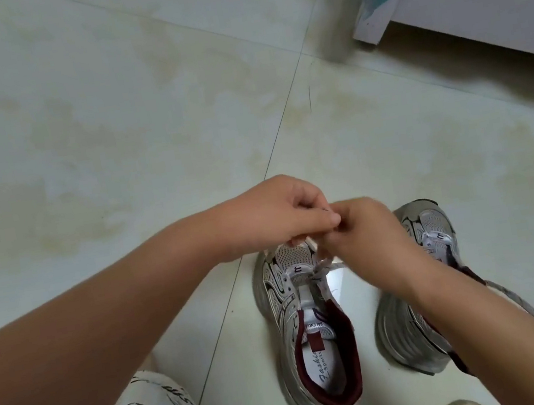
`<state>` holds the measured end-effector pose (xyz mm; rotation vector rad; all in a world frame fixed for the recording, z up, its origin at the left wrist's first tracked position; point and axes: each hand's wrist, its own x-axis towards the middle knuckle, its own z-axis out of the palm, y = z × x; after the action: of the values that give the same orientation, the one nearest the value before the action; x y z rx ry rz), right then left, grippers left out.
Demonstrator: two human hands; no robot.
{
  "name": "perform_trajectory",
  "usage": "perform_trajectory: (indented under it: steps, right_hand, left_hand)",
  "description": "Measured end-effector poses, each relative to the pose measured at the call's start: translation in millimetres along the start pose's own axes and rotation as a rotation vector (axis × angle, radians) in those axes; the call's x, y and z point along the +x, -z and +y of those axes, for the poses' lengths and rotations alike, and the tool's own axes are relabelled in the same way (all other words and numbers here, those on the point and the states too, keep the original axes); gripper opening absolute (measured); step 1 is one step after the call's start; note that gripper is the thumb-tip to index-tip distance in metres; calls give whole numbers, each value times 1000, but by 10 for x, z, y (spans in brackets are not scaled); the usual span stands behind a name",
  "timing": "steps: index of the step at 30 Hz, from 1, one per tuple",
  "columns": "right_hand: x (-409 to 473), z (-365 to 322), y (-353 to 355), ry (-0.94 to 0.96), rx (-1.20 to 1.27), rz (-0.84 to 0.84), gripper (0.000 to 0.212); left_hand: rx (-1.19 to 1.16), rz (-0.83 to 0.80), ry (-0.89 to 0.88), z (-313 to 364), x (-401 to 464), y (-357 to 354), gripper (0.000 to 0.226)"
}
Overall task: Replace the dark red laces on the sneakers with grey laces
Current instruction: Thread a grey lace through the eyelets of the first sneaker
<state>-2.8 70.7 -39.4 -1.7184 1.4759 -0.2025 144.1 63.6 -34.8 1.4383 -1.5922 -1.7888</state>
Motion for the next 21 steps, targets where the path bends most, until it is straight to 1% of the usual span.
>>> perform_trajectory:
  steps: [1, 3, 5, 6, 8, 9, 10, 12, 13, 15, 17, 18, 20, 21]
  right_hand:
    - [27, 31, 25, -18, 60, 80, 16]
    - [50, 51, 120, -32, 189, 244, 21]
    - [80, 84, 225, -28, 315, 378, 22]
    - [103, 99, 267, -35, 349, 422, 22]
    - [141, 117, 304, -70, 318, 436, 15]
    - [148, 126, 293, -102, 263, 408, 8]
    - [135, 131, 264, -140, 190, 370, 12]
    - [65, 115, 144, -196, 57, 272, 30]
    - [21, 72, 72, -206, 71, 215, 33]
    - [-63, -2, -92, -220, 190, 22, 33]
    - [-99, -25, -255, -200, 280, -143, 19]
    - [-94, -4, -318, -169, 279, -162, 13]
    - [-76, 52, -384, -154, 328, -162, 27]
    - [-67, 69, -395, -186, 395, -168, 30]
  left_hand:
    - [24, 27, 10, -35, 5, 21, 11]
    - [203, 91, 45, -143, -2, 42, 10]
    - [379, 102, 128, -286, -19, 38, 20]
    - [392, 77, 179, -356, -28, 30, 27]
    - [275, 29, 260, -446, -41, -6, 37]
    - [164, 29, 278, -459, -41, -30, 41]
    - [42, 49, 284, -452, -37, -55, 43]
    - [-185, 133, 273, -418, -6, -94, 47]
    - [-282, 179, 263, -401, 15, -110, 48]
    - [-462, 237, 250, -377, 56, -133, 48]
    - [-591, 253, 239, -363, 83, -152, 47]
    - [-614, 259, 237, -361, 90, -164, 47]
    - [-625, 278, 247, -379, 101, -172, 48]
    - [-639, 295, 253, -395, 99, -166, 48]
